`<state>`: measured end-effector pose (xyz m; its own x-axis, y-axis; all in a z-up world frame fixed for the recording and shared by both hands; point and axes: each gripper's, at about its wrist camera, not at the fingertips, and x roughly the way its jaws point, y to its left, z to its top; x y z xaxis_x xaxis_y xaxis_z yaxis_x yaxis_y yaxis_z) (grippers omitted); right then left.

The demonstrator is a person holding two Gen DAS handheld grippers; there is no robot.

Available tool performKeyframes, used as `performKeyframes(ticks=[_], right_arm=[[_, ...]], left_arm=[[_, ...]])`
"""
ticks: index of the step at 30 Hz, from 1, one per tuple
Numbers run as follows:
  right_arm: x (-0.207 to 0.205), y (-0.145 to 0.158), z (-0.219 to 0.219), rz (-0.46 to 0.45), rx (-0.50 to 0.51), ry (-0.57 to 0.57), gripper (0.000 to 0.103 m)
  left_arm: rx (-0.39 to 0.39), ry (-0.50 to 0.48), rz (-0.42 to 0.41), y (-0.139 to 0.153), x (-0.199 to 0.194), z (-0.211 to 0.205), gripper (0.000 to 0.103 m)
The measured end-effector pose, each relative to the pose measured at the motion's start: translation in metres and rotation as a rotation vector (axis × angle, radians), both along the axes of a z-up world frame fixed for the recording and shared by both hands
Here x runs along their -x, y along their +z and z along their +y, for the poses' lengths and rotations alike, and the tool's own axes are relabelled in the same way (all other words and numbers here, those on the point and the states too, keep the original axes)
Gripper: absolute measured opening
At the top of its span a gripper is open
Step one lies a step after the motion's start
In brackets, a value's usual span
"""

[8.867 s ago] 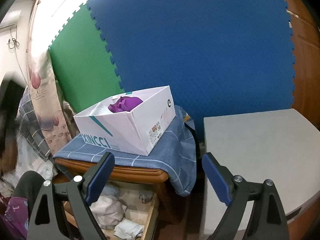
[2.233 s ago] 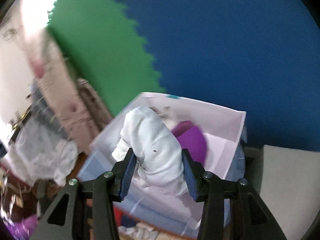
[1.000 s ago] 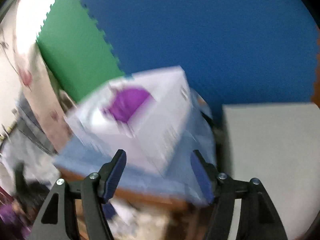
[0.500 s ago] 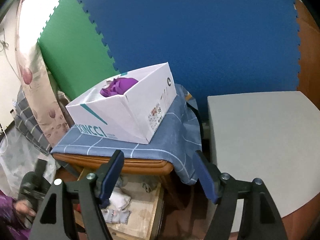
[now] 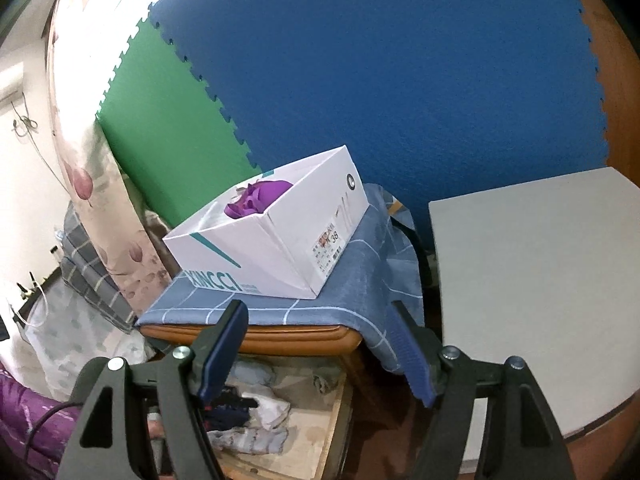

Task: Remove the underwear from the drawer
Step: 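Lower the left tool into the drawer over the white sock, then close the left gripper on the white sock and lift it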

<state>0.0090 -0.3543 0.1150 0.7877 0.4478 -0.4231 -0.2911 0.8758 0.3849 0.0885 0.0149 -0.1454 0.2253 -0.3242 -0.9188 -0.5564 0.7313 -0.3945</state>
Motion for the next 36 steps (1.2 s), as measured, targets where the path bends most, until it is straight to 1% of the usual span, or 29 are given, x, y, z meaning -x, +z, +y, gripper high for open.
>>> performKeyframes(ticks=[1, 3, 5, 9, 10, 12, 15, 17, 18, 19, 20, 21, 22, 24, 27, 31, 33, 36], right_arm=[[0.001, 0.000, -0.002, -0.003, -0.011, 0.002, 0.073], [0.002, 0.000, -0.005, -0.008, -0.031, 0.008, 0.073], [0.003, 0.000, -0.008, -0.011, -0.048, 0.014, 0.073], [0.003, -0.001, -0.012, -0.013, -0.070, 0.023, 0.073], [0.004, -0.001, -0.013, -0.014, -0.075, 0.024, 0.073], [0.004, -0.001, -0.013, -0.014, -0.082, 0.029, 0.073], [0.004, -0.001, -0.016, -0.018, -0.093, 0.033, 0.073], [0.004, -0.002, -0.018, -0.015, -0.098, 0.030, 0.073], [0.004, -0.002, -0.019, -0.014, -0.101, 0.028, 0.073], [0.004, -0.003, -0.020, -0.011, -0.106, 0.026, 0.073], [0.004, -0.003, -0.022, -0.010, -0.112, 0.025, 0.073], [0.003, -0.003, -0.023, -0.010, -0.116, 0.025, 0.073], [0.003, -0.004, -0.024, -0.010, -0.121, 0.023, 0.073], [0.003, -0.004, -0.026, -0.007, -0.127, 0.021, 0.074], [0.002, -0.005, -0.027, -0.005, -0.129, 0.015, 0.074], [0.001, -0.005, -0.025, -0.001, -0.115, 0.011, 0.074], [0.001, -0.005, -0.023, 0.002, -0.103, 0.009, 0.074], [0.001, -0.005, -0.020, 0.002, -0.087, 0.008, 0.074]], left_arm=[[0.002, 0.039, 0.013, -0.005, -0.001, 0.002, 0.061], [0.031, 0.060, 0.017, -0.012, -0.003, 0.002, 0.062], [0.018, 0.072, 0.029, -0.017, -0.006, -0.002, 0.062], [0.052, 0.142, 0.009, -0.022, -0.008, -0.008, 0.062], [0.045, 0.160, 0.003, -0.022, -0.009, -0.010, 0.062], [0.021, 0.192, 0.009, -0.025, -0.010, -0.012, 0.066], [0.057, 0.281, 0.037, -0.035, -0.008, -0.009, 0.067], [0.049, 0.300, 0.067, -0.041, -0.010, -0.010, 0.067], [0.040, 0.307, 0.062, -0.040, -0.011, -0.011, 0.074], [0.031, 0.300, 0.058, -0.040, -0.013, -0.014, 0.076], [0.012, 0.275, 0.070, -0.041, -0.018, -0.018, 0.074], [-0.002, 0.260, 0.081, -0.041, -0.021, -0.020, 0.070], [-0.019, 0.264, 0.097, -0.040, -0.021, -0.021, 0.062], [-0.003, 0.282, 0.094, -0.039, -0.017, -0.019, 0.052], [0.035, 0.249, 0.083, -0.035, -0.013, -0.015, 0.042], [0.082, 0.228, 0.077, -0.021, 0.010, -0.009, 0.041], [0.103, 0.203, 0.072, -0.011, 0.020, -0.009, 0.041], [0.152, 0.140, 0.071, 0.004, 0.034, -0.009, 0.041]])
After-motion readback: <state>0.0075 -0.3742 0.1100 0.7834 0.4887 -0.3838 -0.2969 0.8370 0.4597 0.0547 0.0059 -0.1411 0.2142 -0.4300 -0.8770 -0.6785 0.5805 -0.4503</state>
